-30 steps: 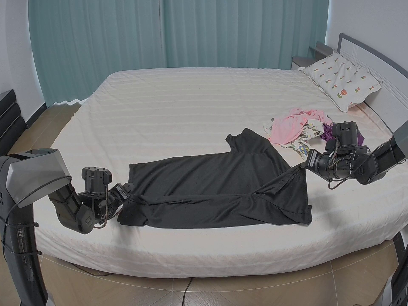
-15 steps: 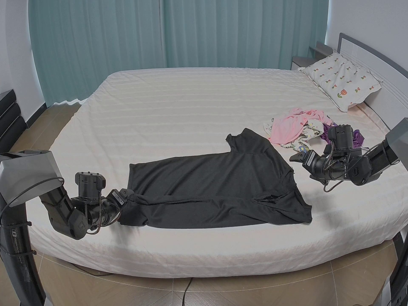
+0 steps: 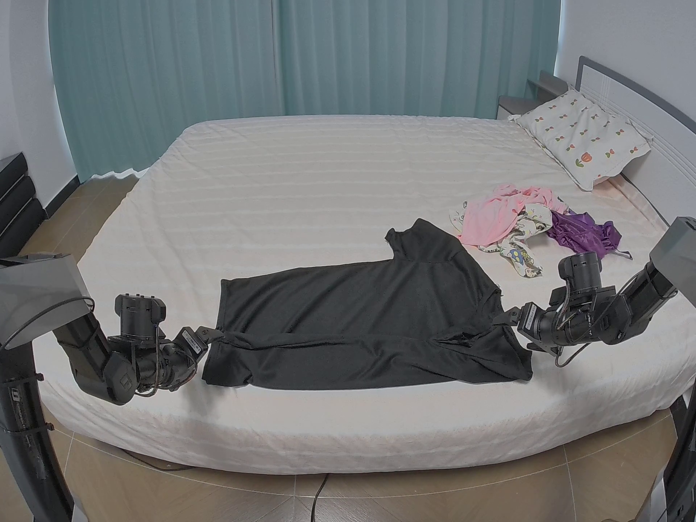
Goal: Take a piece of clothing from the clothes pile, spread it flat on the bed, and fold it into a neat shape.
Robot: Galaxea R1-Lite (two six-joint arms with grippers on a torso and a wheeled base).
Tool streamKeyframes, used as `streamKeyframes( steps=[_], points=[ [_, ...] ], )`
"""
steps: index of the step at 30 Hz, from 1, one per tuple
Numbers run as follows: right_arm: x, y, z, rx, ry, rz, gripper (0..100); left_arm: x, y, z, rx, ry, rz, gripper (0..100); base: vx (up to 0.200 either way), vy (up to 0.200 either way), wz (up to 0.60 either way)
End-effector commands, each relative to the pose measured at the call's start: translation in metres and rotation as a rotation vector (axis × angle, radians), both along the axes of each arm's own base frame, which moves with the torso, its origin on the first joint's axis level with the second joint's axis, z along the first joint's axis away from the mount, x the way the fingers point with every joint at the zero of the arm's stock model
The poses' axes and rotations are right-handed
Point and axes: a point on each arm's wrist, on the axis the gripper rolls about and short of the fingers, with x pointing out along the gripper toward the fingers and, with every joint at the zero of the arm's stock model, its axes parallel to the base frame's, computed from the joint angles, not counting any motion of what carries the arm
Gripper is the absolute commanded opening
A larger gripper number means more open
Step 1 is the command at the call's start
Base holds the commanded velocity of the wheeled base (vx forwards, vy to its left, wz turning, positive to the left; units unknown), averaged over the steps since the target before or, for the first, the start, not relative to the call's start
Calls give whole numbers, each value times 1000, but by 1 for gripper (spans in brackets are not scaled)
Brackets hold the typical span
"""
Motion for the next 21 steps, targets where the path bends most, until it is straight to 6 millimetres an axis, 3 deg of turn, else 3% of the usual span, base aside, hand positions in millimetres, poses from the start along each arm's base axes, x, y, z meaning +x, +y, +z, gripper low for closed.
streamKeyframes(
  steps=[1,7,21],
  points=[
    [0,-4,-7,7,21,4,100,-2,2,5,-1,3,6,100,0,0,0],
    [-12,-5,-12,23,35,-2,100,-2,3,8,-6,-4,11,100,0,0,0],
    [-16,-10,-15,31,-47,-3,100,0,2,10,-9,-13,8,100,200,0,0]
  ],
)
